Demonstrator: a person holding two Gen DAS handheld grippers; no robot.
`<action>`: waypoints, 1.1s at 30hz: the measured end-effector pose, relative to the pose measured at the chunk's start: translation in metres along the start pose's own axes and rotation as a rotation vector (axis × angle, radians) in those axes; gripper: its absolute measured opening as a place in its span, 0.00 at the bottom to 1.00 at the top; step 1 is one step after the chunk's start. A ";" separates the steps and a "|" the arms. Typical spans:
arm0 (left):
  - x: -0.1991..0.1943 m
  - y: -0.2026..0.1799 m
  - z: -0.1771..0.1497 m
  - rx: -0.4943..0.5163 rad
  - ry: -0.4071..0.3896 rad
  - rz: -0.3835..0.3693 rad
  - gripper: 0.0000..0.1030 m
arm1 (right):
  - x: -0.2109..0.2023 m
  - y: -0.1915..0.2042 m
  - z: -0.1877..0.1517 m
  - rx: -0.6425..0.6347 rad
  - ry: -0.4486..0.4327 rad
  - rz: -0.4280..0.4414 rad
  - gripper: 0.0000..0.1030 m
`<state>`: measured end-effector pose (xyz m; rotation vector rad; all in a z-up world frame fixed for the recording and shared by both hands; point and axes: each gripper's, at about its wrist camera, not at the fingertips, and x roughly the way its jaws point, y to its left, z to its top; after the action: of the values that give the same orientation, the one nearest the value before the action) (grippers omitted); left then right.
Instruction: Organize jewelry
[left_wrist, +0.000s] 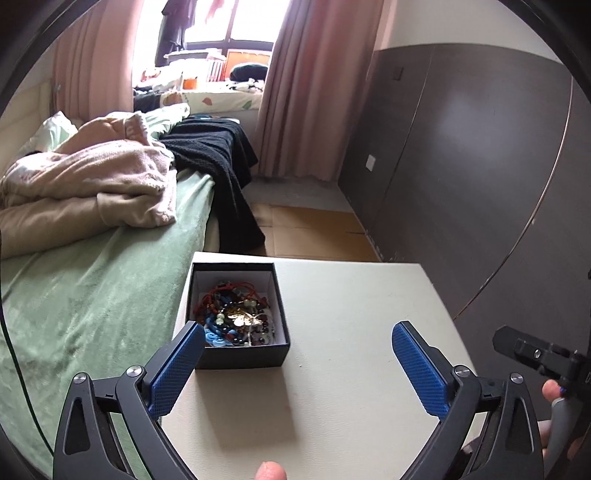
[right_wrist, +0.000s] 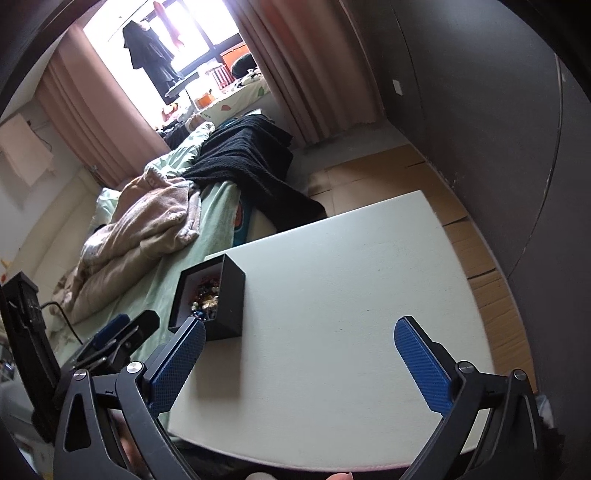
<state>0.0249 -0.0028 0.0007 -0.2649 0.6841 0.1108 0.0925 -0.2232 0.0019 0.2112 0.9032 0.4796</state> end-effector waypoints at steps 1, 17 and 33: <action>-0.003 -0.002 0.000 0.000 -0.011 -0.002 0.99 | -0.002 -0.001 0.000 -0.006 -0.002 -0.002 1.00; -0.014 -0.017 -0.003 0.012 -0.050 -0.044 0.99 | -0.034 -0.013 0.001 -0.010 -0.077 0.012 1.00; -0.025 -0.014 -0.001 0.018 -0.109 0.005 0.99 | -0.032 -0.011 -0.002 -0.017 -0.044 0.030 1.00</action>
<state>0.0081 -0.0172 0.0186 -0.2383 0.5773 0.1231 0.0774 -0.2484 0.0190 0.2189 0.8540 0.5087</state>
